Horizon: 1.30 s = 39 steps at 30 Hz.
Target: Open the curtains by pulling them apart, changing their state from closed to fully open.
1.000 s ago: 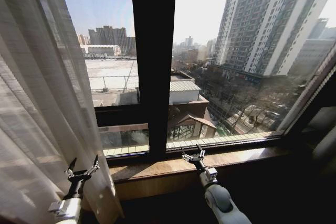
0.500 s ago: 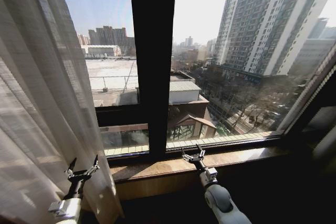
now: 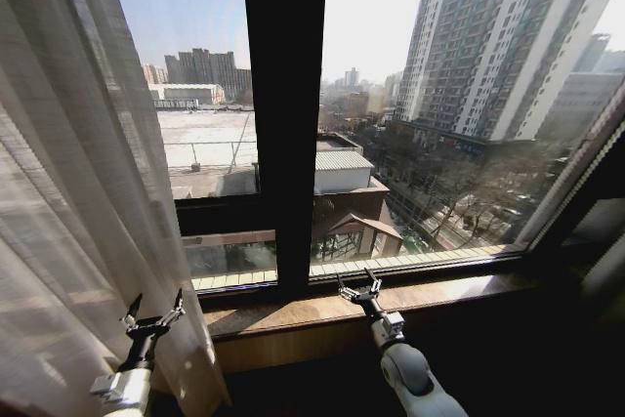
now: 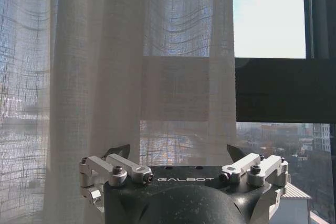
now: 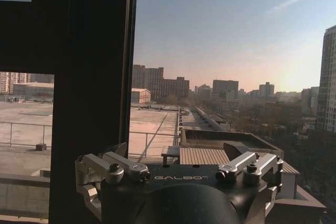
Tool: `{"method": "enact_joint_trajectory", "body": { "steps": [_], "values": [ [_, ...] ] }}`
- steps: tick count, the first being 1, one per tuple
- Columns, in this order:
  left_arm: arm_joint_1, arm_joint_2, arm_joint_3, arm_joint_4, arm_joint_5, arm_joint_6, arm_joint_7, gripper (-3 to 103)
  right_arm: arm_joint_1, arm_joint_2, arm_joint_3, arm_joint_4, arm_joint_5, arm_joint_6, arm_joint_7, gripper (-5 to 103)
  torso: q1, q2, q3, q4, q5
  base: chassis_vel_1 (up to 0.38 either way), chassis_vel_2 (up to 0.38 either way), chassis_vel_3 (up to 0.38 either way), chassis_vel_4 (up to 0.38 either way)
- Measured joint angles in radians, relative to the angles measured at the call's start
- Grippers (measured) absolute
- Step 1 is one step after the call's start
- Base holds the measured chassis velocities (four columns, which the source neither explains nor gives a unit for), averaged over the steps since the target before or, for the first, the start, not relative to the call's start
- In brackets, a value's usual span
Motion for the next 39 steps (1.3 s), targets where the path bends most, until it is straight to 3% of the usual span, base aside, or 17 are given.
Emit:
{"method": "enact_joint_trajectory", "body": {
  "steps": [39],
  "values": [
    [0.000, 0.000, 0.000, 0.000, 0.000, 0.000, 0.000, 100, 0.000, 0.000, 0.000, 0.000, 0.000, 0.000, 0.000, 100, 0.000, 0.000, 0.000, 0.0000, 0.0000, 0.000, 0.000, 0.000, 0.000]
  ]
}}
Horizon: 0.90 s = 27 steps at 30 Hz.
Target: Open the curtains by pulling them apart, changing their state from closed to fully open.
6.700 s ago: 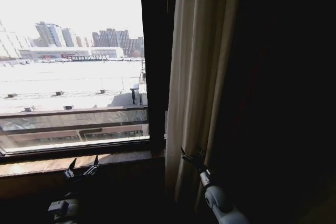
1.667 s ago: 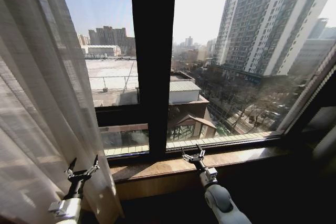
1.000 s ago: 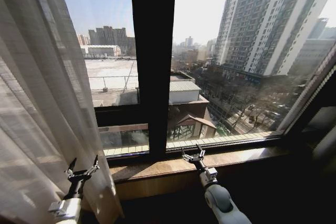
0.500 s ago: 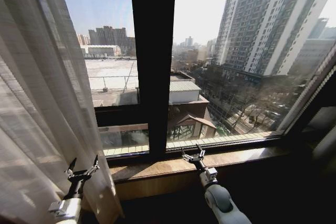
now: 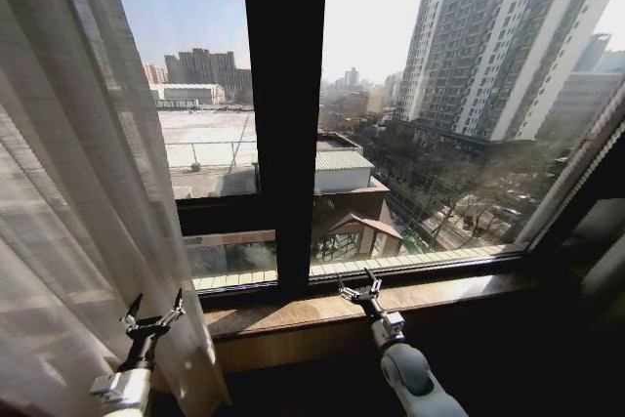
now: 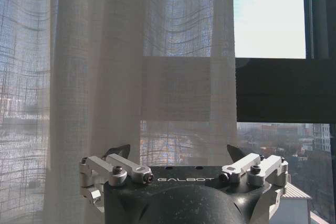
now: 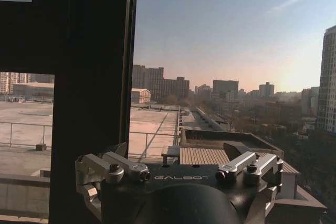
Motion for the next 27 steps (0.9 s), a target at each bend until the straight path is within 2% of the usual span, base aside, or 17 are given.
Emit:
{"method": "enact_joint_trajectory", "body": {
  "steps": [8, 10, 12, 13, 14, 18, 20, 21, 22, 27],
  "values": [
    [-0.013, 0.001, 0.014, 0.004, -0.003, 0.014, -0.006, 100, 0.000, 0.000, 0.000, 0.000, 0.000, 0.000, 0.000, 100, 0.000, 0.000, 0.000, 0.0004, 0.0003, 0.000, 0.000, 0.000, 0.000],
    [-0.053, 0.004, 0.060, 0.019, -0.016, 0.062, -0.020, 100, 0.000, 0.000, 0.000, 0.000, 0.000, 0.000, 0.000, 100, 0.000, 0.000, 0.000, 0.0003, 0.0000, 0.000, 0.000, 0.000, 0.000],
    [-0.113, 0.010, 0.131, 0.041, -0.036, 0.136, -0.042, 100, 0.000, 0.000, 0.000, 0.000, 0.000, 0.000, 0.000, 100, 0.000, 0.000, 0.000, -0.0001, -0.0001, 0.000, 0.000, 0.000, 0.000],
    [-0.113, 0.010, 0.131, 0.041, -0.036, 0.136, -0.042, 100, 0.000, 0.000, 0.000, 0.000, 0.000, 0.000, 0.000, 100, 0.000, 0.000, 0.000, -0.0001, -0.0001, 0.000, 0.000, 0.000, 0.000],
    [-0.136, 0.013, 0.157, 0.049, -0.044, 0.165, -0.052, 100, 0.000, 0.000, 0.000, 0.000, 0.000, 0.000, 0.000, 100, 0.000, 0.000, 0.000, -0.0001, -0.0001, 0.000, 0.000, 0.000, 0.000],
    [-0.250, 0.024, 0.290, 0.093, -0.082, 0.307, -0.096, 100, 0.000, 0.000, 0.000, 0.000, 0.000, 0.000, 0.000, 100, 0.000, 0.000, 0.000, 0.0002, 0.0005, 0.000, 0.000, 0.000, 0.000],
    [-0.279, 0.028, 0.325, 0.108, -0.084, 0.328, -0.096, 100, 0.000, 0.000, 0.000, 0.000, 0.000, 0.000, 0.000, 100, 0.000, 0.000, 0.000, -0.0001, 0.0000, 0.000, 0.000, 0.000, 0.000],
    [-0.298, 0.049, 0.343, 0.133, -0.068, 0.319, -0.084, 100, 0.000, 0.000, 0.001, 0.000, 0.000, 0.000, 0.000, 100, 0.000, 0.000, 0.000, -0.0009, -0.0009, 0.000, 0.000, 0.000, 0.000],
    [-0.305, 0.065, 0.347, 0.152, -0.052, 0.306, -0.079, 100, 0.000, 0.000, 0.000, 0.000, 0.000, 0.000, 0.000, 100, 0.000, 0.000, 0.000, -0.0005, 0.0004, 0.000, 0.000, 0.000, 0.000],
    [-0.313, 0.082, 0.337, 0.192, -0.021, 0.268, -0.074, 100, 0.000, 0.000, 0.000, 0.000, 0.000, 0.000, 0.000, 100, 0.000, 0.000, 0.000, 0.0002, -0.0001, 0.000, 0.000, 0.000, 0.000]
  ]
}}
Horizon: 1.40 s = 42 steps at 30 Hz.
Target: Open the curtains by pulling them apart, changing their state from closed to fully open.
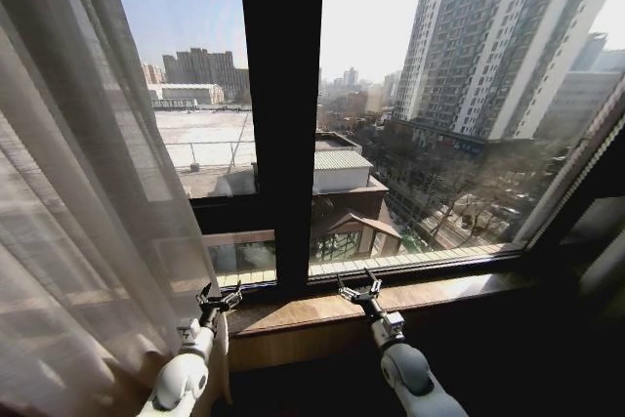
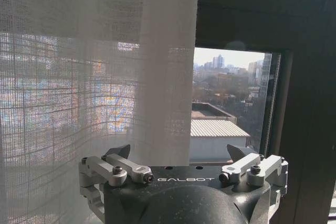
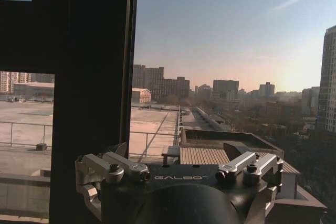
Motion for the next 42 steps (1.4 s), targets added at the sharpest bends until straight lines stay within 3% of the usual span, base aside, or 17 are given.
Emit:
{"method": "enact_joint_trajectory", "body": {
  "steps": [8, 20, 27, 33, 38, 42],
  "values": [
    [0.002, -0.012, -0.022, 0.014, 0.025, -0.030, -0.003, 100, 0.000, 0.000, 0.000, 0.000, 0.000, 0.000, 0.000, 100, 0.000, 0.000, 0.000, -0.0003, 0.0001, 0.000, 0.000, 0.000, 0.000],
    [0.119, -0.067, -0.100, -0.100, 0.159, -0.168, -0.003, 100, 0.000, 0.000, 0.000, 0.000, 0.000, 0.000, 0.000, 100, 0.000, 0.000, 0.000, -0.0002, 0.0001, 0.000, 0.000, 0.000, 0.000],
    [0.248, -0.078, -0.205, -0.223, 0.198, -0.179, -0.046, 100, 0.000, 0.000, 0.000, 0.000, 0.000, 0.000, 0.000, 100, 0.000, 0.000, 0.000, -0.0002, 0.0002, 0.000, 0.000, 0.000, 0.000],
    [0.336, -0.070, -0.303, -0.244, 0.208, -0.220, -0.084, 100, 0.000, 0.000, 0.000, 0.000, 0.000, 0.000, 0.000, 100, 0.000, 0.000, 0.000, -0.0001, 0.0001, 0.000, 0.000, 0.000, 0.000],
    [0.360, -0.079, -0.327, -0.251, 0.218, -0.225, -0.110, 100, 0.000, 0.000, 0.000, 0.000, 0.000, 0.000, 0.000, 100, 0.000, 0.000, 0.000, -0.0001, 0.0001, 0.000, 0.000, 0.000, 0.000],
    [0.389, -0.122, -0.299, -0.273, 0.281, -0.247, -0.117, 100, 0.000, 0.000, 0.000, 0.000, 0.000, 0.000, 0.000, 100, 0.000, 0.000, 0.000, -0.0002, 0.0000, 0.000, 0.000, 0.000, 0.000]
  ]
}}
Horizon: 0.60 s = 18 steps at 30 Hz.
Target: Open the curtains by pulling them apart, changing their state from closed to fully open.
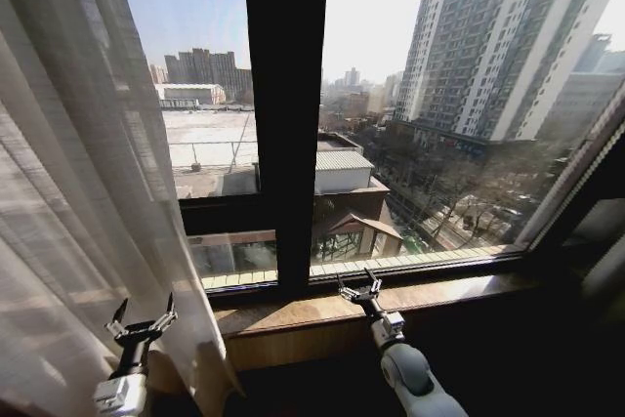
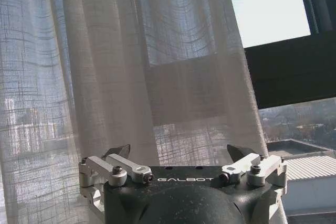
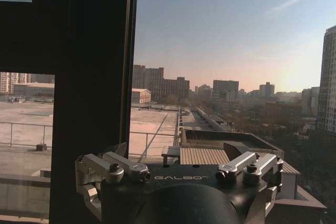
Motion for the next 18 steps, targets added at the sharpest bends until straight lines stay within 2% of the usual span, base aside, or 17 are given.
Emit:
{"method": "enact_joint_trajectory", "body": {
  "steps": [2, 5, 9, 13, 16, 18],
  "values": [
    [0.005, -0.012, 0.012, -0.007, 0.014, -0.001, -0.011, 100, 0.000, 0.000, 0.000, 0.000, 0.000, 0.000, 0.000, 100, 0.000, 0.000, 0.000, 0.0000, 0.0000, 0.000, 0.000, 0.000, 0.000],
    [0.013, -0.035, 0.029, -0.019, 0.047, -0.002, -0.058, 100, 0.000, 0.000, 0.000, 0.000, 0.000, 0.000, 0.000, 100, 0.000, 0.000, 0.000, 0.0000, 0.0001, 0.000, 0.000, 0.000, 0.000],
    [0.005, -0.035, -0.008, -0.014, 0.045, -0.002, -0.078, 100, 0.000, 0.000, 0.000, 0.000, 0.000, 0.000, 0.000, 100, 0.000, 0.000, 0.000, 0.0000, 0.0003, 0.000, 0.000, 0.000, 0.000],
    [-0.030, -0.003, -0.035, 0.021, 0.012, -0.001, -0.072, 100, 0.000, 0.000, 0.000, 0.000, 0.000, 0.000, 0.000, 100, 0.000, 0.000, 0.000, 0.0001, 0.0001, 0.000, 0.000, 0.000, 0.000],
    [-0.068, 0.021, -0.026, 0.049, -0.015, 0.001, -0.048, 100, 0.000, 0.000, 0.000, 0.000, 0.000, 0.000, 0.000, 100, 0.000, 0.000, 0.000, 0.0001, 0.0000, 0.000, 0.000, 0.000, 0.000],
    [-0.114, 0.046, 0.002, 0.082, -0.046, 0.001, -0.007, 100, 0.000, 0.000, 0.000, 0.000, 0.000, 0.000, 0.000, 100, 0.000, 0.000, 0.000, 0.0000, -0.0002, 0.000, 0.000, 0.000, 0.000]
  ]
}}
